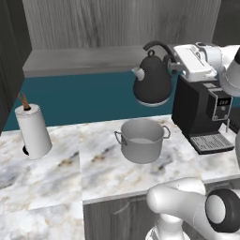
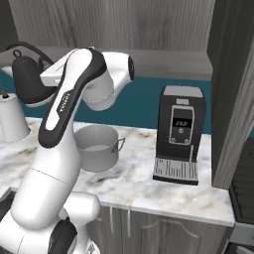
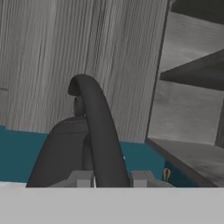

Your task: Pick the kettle from the cabinet and place it on a stove burner. Then pick the pot from the counter and place it on another stove burner. Finally, turn both burners on.

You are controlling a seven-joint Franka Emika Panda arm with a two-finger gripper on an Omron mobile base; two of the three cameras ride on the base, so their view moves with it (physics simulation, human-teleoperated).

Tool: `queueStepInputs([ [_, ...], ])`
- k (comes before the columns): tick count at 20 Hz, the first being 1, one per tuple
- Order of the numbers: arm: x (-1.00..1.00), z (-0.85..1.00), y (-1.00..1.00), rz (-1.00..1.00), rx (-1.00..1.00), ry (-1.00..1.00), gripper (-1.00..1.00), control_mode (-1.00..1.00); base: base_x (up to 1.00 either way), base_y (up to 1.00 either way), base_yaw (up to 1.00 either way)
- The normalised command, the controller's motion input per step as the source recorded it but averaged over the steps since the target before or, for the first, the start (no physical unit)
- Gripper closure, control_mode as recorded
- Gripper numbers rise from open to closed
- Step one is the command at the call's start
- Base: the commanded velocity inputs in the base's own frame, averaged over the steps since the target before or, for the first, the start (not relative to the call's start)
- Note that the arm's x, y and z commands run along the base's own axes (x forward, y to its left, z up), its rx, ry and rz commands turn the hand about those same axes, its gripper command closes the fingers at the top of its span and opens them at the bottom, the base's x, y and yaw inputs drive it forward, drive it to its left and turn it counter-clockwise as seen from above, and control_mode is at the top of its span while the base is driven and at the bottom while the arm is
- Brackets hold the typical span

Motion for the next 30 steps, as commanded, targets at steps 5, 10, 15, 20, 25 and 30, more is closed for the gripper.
queueStepInputs([
  [5, 0.0, 0.0, 0.0, 0.0, 0.0, 0.0, 1.0, 1.0, -0.58, -0.12, -0.05],
  [10, 0.0, 0.0, 0.0, 0.0, 0.0, 0.0, 1.0, 1.0, -0.61, -0.08, -0.06],
  [15, 0.0, 0.0, 0.0, 0.0, 0.0, 0.0, 1.0, 1.0, -0.57, -0.2, -0.09],
  [20, 0.0, 0.0, 0.0, 0.0, 0.0, 0.0, 1.0, 1.0, -0.46, -0.52, -0.12],
  [25, 0.0, 0.0, 0.0, 0.0, 0.0, 0.0, 1.0, 1.0, -0.47, -0.61, -0.12],
  [30, 0.0, 0.0, 0.0, 0.0, 0.0, 0.0, 1.0, 1.0, -0.52, -0.69, -0.12],
])
